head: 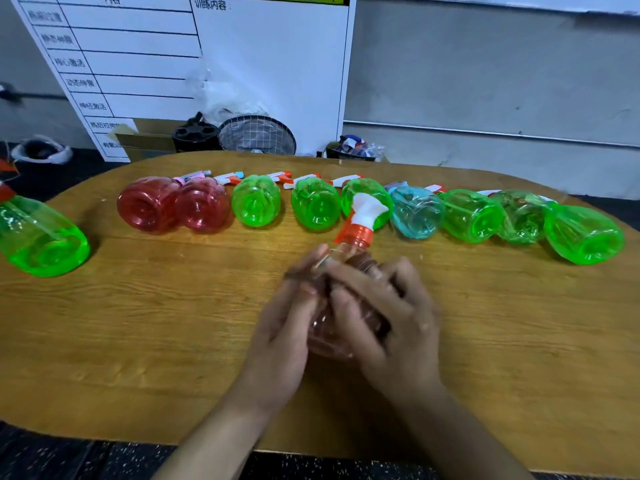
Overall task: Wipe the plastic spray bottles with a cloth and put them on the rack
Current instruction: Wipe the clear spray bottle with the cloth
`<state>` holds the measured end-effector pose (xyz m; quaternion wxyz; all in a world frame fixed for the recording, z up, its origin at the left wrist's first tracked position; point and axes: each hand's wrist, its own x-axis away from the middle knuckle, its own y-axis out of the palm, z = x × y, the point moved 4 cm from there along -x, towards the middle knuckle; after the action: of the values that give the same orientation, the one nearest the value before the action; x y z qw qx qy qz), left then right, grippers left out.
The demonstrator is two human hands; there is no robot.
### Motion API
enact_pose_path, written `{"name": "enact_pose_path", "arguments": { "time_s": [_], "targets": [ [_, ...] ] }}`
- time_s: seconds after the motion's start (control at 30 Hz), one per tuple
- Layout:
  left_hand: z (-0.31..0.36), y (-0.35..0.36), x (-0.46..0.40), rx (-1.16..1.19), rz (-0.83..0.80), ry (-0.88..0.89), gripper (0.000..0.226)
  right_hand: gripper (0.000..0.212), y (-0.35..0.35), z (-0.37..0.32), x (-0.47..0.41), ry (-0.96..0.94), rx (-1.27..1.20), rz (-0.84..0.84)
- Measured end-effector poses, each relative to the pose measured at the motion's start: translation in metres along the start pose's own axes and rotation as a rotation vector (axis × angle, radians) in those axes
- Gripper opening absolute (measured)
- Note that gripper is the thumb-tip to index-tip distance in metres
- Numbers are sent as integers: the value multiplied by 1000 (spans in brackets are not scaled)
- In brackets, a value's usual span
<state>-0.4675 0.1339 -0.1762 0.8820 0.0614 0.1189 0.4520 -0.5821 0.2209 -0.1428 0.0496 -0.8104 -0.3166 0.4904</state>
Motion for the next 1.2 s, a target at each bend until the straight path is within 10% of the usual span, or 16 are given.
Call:
{"name": "enact_pose_path", "arguments": {
  "time_s": [0.17,0.43,0.67,0.97,1.2],
  "targets": [
    [0,6,5,30,-58,-76,37,30,-3,14,-7,183,-40,35],
    [6,-16,-2,140,45,-129,58,29,17,-17,10,-250,33,-182],
    [2,3,5,40,-40,-150,49,30,-5,18,-9,200,-123,35],
    [8,4,9,77,-114,-98,88,33,-1,18,-11,307,-316,129],
    [3,4,8,81,-99,-139,47,35,-1,21,-9,341,-318,93]
  ]
}}
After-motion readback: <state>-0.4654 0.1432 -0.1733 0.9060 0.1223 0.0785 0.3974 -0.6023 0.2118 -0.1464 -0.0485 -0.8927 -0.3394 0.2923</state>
